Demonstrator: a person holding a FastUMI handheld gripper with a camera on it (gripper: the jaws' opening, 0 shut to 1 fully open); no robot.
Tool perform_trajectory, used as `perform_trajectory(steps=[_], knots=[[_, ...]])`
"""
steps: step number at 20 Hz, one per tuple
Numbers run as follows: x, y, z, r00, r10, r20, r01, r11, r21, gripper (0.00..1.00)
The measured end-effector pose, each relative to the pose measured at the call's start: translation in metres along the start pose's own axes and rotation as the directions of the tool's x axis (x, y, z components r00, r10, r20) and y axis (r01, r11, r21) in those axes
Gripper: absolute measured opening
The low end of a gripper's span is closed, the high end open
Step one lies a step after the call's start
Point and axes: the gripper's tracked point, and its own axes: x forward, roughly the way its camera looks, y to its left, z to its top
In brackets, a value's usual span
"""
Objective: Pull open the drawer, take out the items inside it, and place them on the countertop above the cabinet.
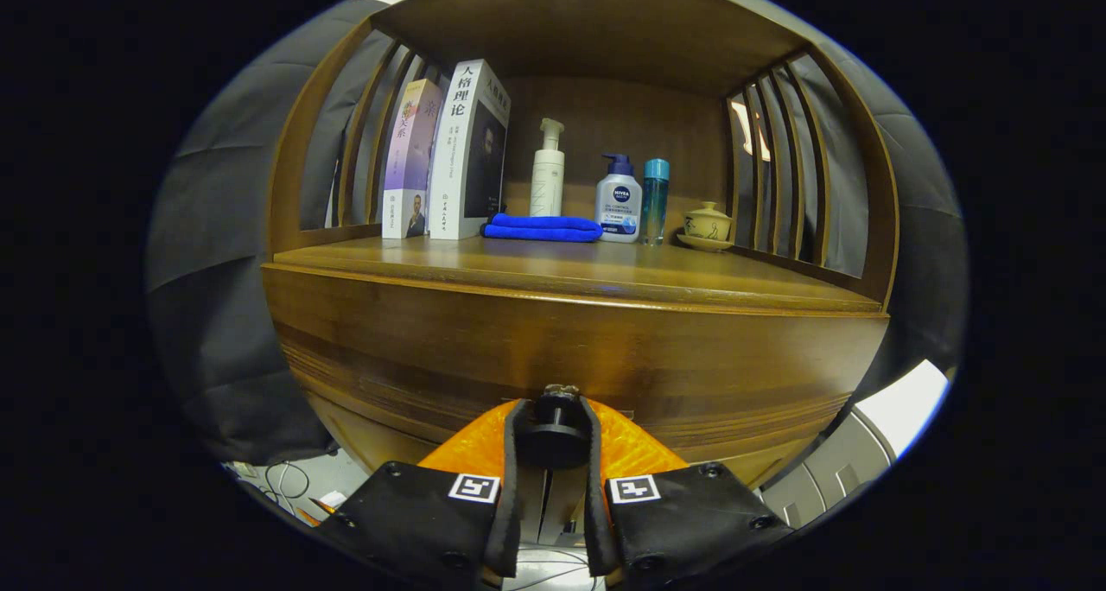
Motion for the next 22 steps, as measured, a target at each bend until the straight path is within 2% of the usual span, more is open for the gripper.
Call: perform_trajectory(steps=[5, 22], knots=[[-0.009, -0.001, -0.004, 1.000, 0.001, -0.017, -0.001, 1.000, 0.002, 0.32], [-0.091, 0.002, -0.028, 1.000, 0.002, -0.011, -0.002, 1.000, 0.004, 0.32]])
